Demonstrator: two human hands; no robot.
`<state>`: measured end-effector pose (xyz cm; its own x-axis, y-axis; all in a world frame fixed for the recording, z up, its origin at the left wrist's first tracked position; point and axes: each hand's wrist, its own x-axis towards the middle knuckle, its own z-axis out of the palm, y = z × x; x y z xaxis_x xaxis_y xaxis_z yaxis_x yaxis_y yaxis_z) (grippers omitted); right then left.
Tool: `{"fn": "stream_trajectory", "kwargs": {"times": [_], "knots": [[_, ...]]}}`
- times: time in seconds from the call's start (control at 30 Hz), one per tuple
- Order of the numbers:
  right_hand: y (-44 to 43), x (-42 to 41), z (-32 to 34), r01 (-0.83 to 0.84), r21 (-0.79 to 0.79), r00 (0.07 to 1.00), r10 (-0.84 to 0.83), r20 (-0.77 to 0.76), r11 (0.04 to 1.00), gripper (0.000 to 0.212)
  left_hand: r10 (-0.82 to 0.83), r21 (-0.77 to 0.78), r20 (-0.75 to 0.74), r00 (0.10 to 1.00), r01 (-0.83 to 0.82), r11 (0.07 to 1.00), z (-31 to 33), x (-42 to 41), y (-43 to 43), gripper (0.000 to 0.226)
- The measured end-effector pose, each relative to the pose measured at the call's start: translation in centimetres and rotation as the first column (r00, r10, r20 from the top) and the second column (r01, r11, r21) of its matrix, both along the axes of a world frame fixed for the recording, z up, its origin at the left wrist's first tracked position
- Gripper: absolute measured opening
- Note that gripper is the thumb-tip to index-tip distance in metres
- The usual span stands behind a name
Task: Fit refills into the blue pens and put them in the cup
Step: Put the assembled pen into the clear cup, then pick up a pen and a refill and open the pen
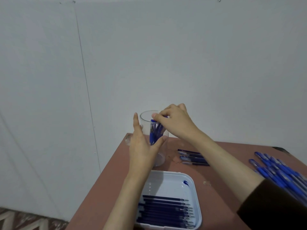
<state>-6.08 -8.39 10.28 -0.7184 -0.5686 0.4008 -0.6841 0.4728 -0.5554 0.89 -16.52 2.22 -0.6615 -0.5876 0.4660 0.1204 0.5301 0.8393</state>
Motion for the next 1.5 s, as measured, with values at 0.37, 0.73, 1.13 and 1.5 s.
{"fn": "stream_trajectory", "kwargs": {"times": [0.37,0.73,1.13,1.5], "knots": [[2.8,0.1,-0.7,-0.058,-0.147,0.998,0.055,-0.019,0.987,0.025,0.157,-0.24,-0.082,0.984,-0.172,0.955,-0.3,0.5,-0.1,0.097],[18.4,-3.7,-4.5,0.266,0.206,0.938,-0.302,0.17,0.942,0.006,0.011,-0.536,-0.262,0.965,-0.155,0.83,0.4,-1.2,10.7,0.037],[23.6,-3.5,-5.3,0.376,0.71,0.869,-0.492,-0.048,0.595,0.036,-0.148,-0.553,-0.116,0.982,0.06,0.831,-2.0,-3.1,14.8,0.034],[20.7,-1.5,-6.6,0.358,0.645,0.929,-0.327,-0.174,0.674,0.033,-0.13,-0.497,-0.115,0.985,0.056,0.866,-1.9,-2.9,14.0,0.036]]}}
